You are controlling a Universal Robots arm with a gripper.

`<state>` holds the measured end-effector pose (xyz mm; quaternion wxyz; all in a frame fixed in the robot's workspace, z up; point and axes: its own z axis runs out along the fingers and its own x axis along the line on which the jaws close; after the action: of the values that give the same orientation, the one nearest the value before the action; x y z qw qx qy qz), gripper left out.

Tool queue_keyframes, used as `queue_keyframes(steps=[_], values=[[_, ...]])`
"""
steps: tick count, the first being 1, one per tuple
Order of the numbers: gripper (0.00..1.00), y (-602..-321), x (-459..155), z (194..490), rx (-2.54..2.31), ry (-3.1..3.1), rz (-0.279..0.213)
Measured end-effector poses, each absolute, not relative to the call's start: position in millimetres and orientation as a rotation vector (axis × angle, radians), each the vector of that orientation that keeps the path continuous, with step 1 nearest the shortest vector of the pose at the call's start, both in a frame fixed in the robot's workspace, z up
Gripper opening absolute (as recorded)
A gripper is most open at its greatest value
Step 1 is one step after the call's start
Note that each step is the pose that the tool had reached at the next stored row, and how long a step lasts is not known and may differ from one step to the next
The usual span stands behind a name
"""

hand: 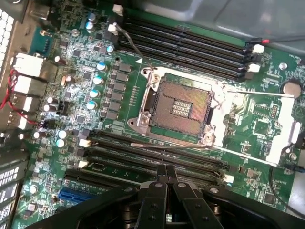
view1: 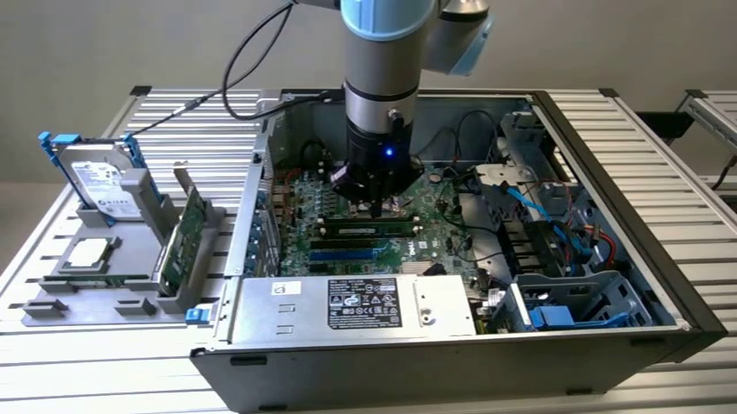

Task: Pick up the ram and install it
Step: 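Press down the ram until it locks into place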

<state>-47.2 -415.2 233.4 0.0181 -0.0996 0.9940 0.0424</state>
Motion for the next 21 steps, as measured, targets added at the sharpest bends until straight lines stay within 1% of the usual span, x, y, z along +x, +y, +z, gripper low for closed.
queue_keyframes(steps=[10, 17, 21], values=[[0.11, -415.2, -47.2, 233.2, -0.063, 3.099, 0.127], [0.11, -416.3, -47.2, 233.7, 0.000, 3.178, 0.131], [0.11, -420.6, -47.2, 239.5, 0.024, 3.191, 0.132]])
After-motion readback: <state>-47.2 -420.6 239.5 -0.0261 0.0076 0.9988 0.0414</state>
